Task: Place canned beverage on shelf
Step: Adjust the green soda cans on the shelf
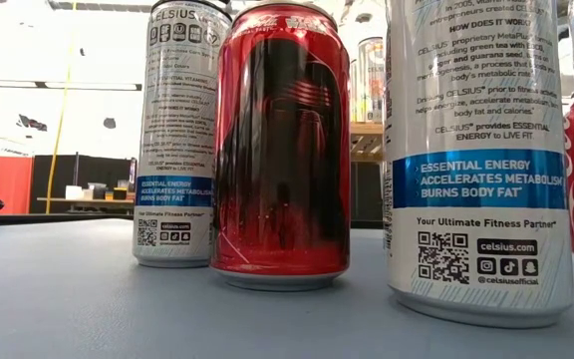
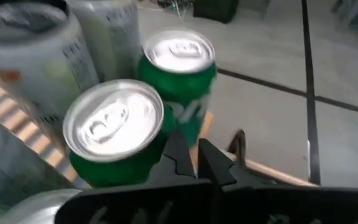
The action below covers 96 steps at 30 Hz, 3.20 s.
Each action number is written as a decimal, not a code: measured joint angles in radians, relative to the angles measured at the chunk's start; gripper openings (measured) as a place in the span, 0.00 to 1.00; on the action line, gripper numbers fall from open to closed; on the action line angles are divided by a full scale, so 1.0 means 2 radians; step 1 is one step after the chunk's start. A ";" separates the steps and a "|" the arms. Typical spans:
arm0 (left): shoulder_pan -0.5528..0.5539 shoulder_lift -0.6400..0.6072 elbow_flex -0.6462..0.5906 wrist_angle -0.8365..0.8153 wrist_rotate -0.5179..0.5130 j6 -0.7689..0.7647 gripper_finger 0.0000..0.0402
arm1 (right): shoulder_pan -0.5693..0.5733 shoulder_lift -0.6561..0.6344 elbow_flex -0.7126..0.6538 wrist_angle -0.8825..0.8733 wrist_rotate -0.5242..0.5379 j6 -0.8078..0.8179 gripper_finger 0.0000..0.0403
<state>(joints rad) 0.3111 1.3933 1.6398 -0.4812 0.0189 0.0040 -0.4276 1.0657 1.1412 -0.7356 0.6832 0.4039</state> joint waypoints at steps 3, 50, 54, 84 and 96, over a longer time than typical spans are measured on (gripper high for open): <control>0.000 0.000 0.000 -0.001 0.000 -0.003 0.81 | 0.000 0.000 0.000 0.022 0.000 -0.010 0.00; 0.000 0.000 0.000 0.000 -0.002 0.000 0.81 | 0.146 -0.093 -0.140 -0.055 0.120 0.221 0.00; 0.000 0.000 0.000 0.000 -0.002 0.000 0.81 | 0.132 -0.088 -0.140 -0.009 0.083 0.165 0.00; 0.000 0.000 0.000 -0.001 0.001 -0.004 0.81 | 0.097 -0.125 -0.140 0.047 0.062 0.083 0.00; 0.000 0.000 0.000 0.000 0.012 -0.003 0.81 | 0.249 -0.141 -0.140 -0.066 0.011 0.189 0.00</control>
<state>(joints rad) 0.3107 1.3933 1.6398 -0.4805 0.0433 -0.0022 0.0702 0.7838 0.8617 -0.8685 0.7055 0.7827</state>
